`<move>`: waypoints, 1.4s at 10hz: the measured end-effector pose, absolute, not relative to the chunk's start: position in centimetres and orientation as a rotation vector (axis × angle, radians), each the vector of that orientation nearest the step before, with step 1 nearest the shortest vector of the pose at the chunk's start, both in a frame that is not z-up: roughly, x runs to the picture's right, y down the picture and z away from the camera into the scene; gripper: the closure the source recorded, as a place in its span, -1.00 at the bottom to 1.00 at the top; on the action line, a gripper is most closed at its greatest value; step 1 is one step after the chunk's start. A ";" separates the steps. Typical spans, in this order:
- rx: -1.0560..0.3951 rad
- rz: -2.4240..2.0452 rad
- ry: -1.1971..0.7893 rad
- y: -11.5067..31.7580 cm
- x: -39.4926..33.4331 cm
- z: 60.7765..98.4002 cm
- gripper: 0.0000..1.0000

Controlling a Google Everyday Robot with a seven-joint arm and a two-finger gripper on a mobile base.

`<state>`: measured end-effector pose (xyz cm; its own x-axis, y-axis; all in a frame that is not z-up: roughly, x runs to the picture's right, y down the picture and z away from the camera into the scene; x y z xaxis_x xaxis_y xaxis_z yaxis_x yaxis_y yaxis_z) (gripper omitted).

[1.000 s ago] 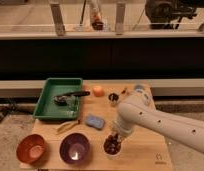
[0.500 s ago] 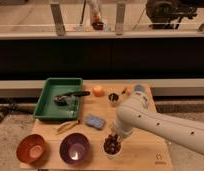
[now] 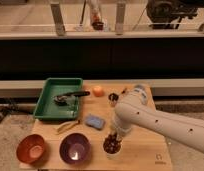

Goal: Place grapes in paper cup

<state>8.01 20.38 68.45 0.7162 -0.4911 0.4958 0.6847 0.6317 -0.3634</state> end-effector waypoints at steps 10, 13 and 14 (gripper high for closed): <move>-0.530 -0.655 -0.419 17.5 8.1 66.6 -0.60; -0.527 -0.648 -0.425 17.4 8.3 66.5 -0.60; -0.526 -0.651 -0.427 17.4 8.2 66.5 -0.60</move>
<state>8.16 17.36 66.54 0.7188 -0.4549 0.5257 0.6635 0.6746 -0.3235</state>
